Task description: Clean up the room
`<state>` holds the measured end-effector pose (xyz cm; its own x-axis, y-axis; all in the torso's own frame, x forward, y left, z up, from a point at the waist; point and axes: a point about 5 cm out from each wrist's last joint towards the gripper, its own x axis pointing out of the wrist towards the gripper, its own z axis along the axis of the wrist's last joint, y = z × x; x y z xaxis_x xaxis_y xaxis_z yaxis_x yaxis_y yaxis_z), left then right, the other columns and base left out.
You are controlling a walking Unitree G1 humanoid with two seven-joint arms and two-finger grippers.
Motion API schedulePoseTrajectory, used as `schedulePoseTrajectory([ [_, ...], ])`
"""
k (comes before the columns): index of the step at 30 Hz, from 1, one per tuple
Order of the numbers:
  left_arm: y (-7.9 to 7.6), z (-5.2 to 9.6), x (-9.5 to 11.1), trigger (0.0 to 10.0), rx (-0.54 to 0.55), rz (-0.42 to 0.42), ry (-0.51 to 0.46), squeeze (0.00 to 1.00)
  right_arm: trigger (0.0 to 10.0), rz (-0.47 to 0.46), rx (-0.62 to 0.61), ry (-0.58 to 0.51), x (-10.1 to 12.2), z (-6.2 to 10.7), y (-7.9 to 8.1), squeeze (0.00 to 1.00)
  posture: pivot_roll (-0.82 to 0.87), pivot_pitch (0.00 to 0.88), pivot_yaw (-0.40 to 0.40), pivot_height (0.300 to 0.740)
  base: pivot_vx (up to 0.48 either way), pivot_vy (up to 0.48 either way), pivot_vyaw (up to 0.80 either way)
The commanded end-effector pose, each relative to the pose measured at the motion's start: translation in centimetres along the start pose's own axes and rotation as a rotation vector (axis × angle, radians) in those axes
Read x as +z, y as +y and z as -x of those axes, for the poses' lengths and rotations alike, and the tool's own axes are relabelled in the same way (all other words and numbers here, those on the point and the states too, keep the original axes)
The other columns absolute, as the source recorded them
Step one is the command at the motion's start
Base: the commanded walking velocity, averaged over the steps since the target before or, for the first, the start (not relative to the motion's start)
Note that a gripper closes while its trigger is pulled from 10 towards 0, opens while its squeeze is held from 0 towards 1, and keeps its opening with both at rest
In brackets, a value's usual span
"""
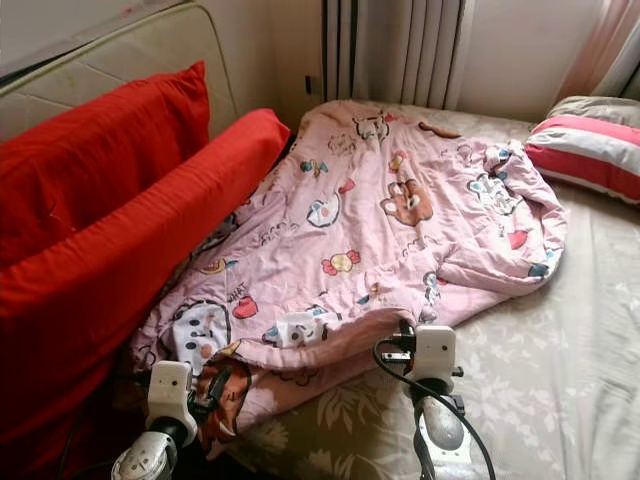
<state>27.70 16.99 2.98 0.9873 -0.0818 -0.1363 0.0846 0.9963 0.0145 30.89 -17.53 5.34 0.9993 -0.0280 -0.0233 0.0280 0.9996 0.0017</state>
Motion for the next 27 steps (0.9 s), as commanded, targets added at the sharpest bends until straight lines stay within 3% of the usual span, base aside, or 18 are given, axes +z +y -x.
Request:
schedulePoseTrajectory([
  [1, 0.2, 0.5, -0.9, 10.0, 0.001, -0.003, 0.034, 0.00, 10.0, 0.003, -0.004, 0.011, -0.1, 0.1, 0.0, 0.00, 0.05, 0.146, 0.039, 0.740, 0.000, 0.000, 0.00],
  [10, 0.3, 0.4, -0.8, 10.0, 0.001, -0.002, 0.025, 0.00, 10.0, 0.015, -0.029, -0.026, 0.5, -0.1, -0.3, 0.00, 0.05, 0.157, 0.043, 0.740, 0.000, 0.000, 0.00],
  [13, 0.3, 0.5, -0.7, 10.0, 0.003, 0.000, 0.024, 0.00, 10.0, 0.071, -0.034, -0.052, 0.9, -0.2, -0.3, 0.00, 0.05, 0.163, 0.046, 0.740, 0.000, 0.000, 0.00],
  [27, 0.5, 0.5, -0.6, 10.0, 0.004, 0.001, 0.016, 0.00, 10.0, 0.069, -0.057, -0.059, 1.0, -0.3, -0.1, 0.00, 0.06, 0.167, 0.052, 0.740, -0.017, 0.000, 0.00],
])
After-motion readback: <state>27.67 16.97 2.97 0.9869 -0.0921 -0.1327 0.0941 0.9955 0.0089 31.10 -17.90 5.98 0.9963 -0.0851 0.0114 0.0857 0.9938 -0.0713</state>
